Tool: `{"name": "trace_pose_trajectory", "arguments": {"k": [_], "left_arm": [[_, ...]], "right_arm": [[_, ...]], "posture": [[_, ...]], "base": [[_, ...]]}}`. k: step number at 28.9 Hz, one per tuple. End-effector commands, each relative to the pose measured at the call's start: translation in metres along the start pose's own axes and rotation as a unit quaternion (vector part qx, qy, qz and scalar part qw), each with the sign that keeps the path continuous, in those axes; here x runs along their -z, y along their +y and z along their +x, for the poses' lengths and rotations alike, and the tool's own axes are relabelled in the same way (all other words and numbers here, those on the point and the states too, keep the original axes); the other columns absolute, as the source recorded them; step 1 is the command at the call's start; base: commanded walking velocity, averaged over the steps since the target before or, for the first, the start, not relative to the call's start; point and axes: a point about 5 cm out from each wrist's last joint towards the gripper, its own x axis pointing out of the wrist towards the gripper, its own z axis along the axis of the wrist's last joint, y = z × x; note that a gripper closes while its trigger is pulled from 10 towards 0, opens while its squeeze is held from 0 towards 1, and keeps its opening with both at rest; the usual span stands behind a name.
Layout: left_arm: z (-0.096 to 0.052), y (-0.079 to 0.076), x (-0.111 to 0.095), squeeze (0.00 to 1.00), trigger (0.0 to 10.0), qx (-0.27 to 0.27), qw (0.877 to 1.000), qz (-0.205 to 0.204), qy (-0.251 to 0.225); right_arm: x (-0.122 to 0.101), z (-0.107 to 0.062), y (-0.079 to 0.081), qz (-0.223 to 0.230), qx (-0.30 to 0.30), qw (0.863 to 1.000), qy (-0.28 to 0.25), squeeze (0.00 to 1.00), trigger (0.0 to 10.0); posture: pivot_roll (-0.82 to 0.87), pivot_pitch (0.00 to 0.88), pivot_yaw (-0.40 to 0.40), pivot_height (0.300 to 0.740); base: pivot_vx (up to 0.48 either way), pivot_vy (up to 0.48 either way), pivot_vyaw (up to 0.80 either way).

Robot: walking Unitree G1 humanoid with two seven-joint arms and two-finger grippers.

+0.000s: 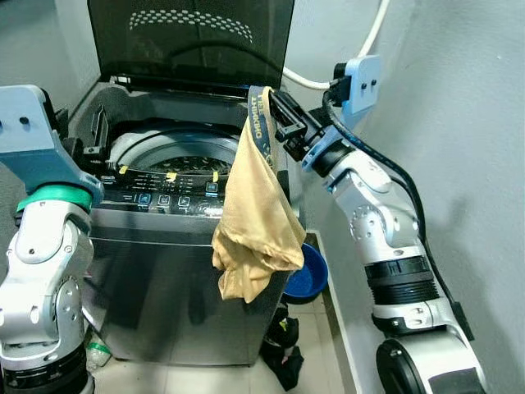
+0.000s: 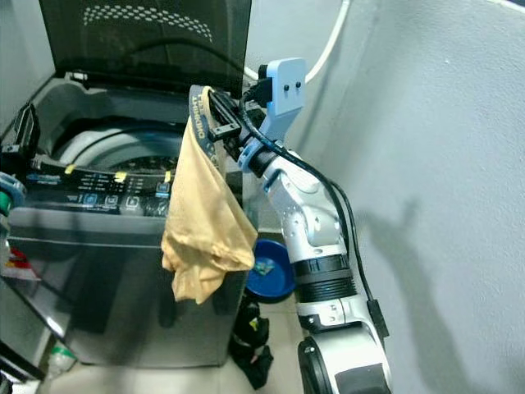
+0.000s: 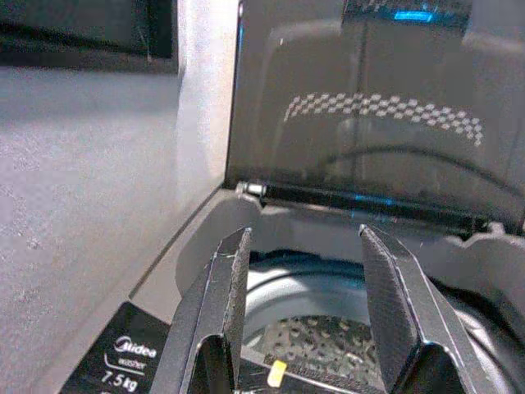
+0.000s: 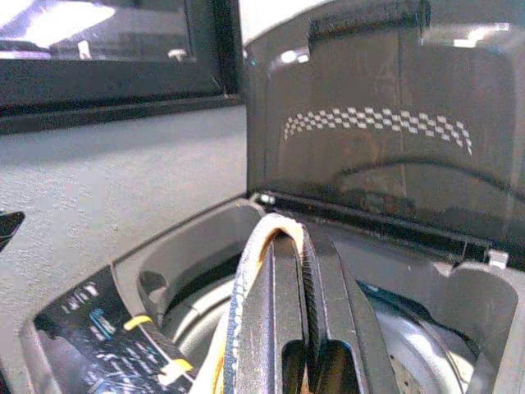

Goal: Clothes washing

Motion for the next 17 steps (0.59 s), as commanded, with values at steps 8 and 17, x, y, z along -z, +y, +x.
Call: {"name": "trace_pose_trajectory", "arguments": {"k": [8,17], "left_arm": [[-0.005,-0.005,0.003,0.00,10.0,0.010,1.000,0.019,0.008],[-0.004,-0.010,0.001,0.00,10.0,0.023,1.000,0.014,0.002]], "right_arm": [[0.003,0.000,-0.008,0.013,0.038,0.999,0.005,0.00,10.0],[0.006,-0.004,-0.008,0.014,0.041,0.999,0.009,0.00,10.0]], "posture": [[0.18,0.000,-0.070,0.740],[0.17,0.000,-0.060,0.740]], "base": [[0.000,0.000,0.00],[0.000,0.369,0.00]]}}
